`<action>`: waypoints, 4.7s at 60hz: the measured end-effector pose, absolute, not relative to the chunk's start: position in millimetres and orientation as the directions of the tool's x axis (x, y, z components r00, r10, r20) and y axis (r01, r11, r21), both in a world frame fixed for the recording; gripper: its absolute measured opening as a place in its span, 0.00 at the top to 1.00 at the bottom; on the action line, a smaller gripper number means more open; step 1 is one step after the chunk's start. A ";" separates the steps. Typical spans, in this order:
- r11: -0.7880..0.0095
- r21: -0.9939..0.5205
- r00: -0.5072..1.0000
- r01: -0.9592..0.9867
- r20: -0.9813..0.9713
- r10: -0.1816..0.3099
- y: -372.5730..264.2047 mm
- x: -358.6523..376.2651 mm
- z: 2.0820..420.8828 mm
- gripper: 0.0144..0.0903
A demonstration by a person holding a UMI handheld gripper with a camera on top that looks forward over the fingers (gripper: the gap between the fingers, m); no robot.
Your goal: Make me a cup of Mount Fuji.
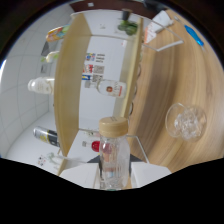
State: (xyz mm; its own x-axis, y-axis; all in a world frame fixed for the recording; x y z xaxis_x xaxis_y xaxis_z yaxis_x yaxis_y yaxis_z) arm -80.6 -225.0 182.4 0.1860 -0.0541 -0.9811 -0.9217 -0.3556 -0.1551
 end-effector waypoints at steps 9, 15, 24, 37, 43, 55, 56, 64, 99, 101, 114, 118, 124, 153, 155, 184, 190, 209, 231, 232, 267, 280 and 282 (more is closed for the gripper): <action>-0.277 -0.627 0.638 -0.728 -0.768 0.059 -219.4 -71.8 213.3 0.65; -0.248 -0.821 0.836 -0.514 -0.544 0.069 -211.6 -73.3 202.6 0.65; -0.315 -0.912 0.952 -0.262 -0.297 0.070 -202.1 -87.5 144.4 0.65; -0.388 -0.919 0.992 -0.076 -0.110 0.066 -198.7 -91.7 84.1 0.65; -0.400 -0.915 0.994 -0.047 -0.082 0.071 -198.5 -93.1 70.9 0.65; -0.417 -0.908 0.993 -0.027 -0.071 0.090 -204.1 -97.2 56.4 0.64; -0.418 -0.908 0.993 -0.029 -0.074 0.091 -205.9 -97.1 56.0 0.63; -0.389 -0.921 0.993 -0.035 -0.077 0.093 -213.2 -96.1 57.6 0.62; -0.420 -0.907 0.988 0.035 -0.032 0.152 -271.4 -84.1 102.0 0.06; -0.429 -0.902 0.991 0.037 -0.023 0.133 -276.5 -74.1 107.2 0.06; -0.542 -0.840 0.999 0.028 0.007 0.042 -306.7 -28.7 150.1 0.07; -0.542 -0.840 1.000 0.022 0.012 0.022 -307.4 -18.8 179.7 0.06; -0.502 -0.865 1.000 0.005 -0.001 0.012 -296.0 -11.0 235.7 0.06; -0.198 -0.980 0.999 -0.020 -0.014 -0.028 -139.4 20.6 405.0 0.10; -0.199 -0.980 0.999 -0.016 -0.010 -0.030 -129.1 21.4 404.3 0.14; -0.198 -0.979 0.999 -0.039 -0.031 -0.043 -103.5 28.3 401.3 0.55; -0.151 -0.988 0.999 -0.033 -0.029 -0.029 -121.0 26.9 419.5 0.56; -0.152 -0.986 0.997 -0.062 -0.067 0.024 -207.6 54.8 379.4 0.56; -0.435 -0.898 0.997 -0.065 -0.035 -0.075 -243.8 114.5 141.3 0.57; -0.441 -0.896 0.997 -0.053 -0.022 -0.074 -243.4 116.6 135.8 0.57; -0.187 -0.061 0.117 0.980 0.946 0.301 -203.3 129.4 122.4 0.57; -0.017 0.327 -0.308 0.945 0.904 0.297 -195.8 117.6 123.4 0.57; 0.004 0.364 -0.349 0.931 0.892 0.288 -193.4 117.1 122.9 0.57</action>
State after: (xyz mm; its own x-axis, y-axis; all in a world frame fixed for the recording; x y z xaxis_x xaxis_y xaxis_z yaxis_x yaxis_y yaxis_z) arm 117.1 -193.4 122.9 -0.3495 0.2879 0.8916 0.9315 0.0042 0.3637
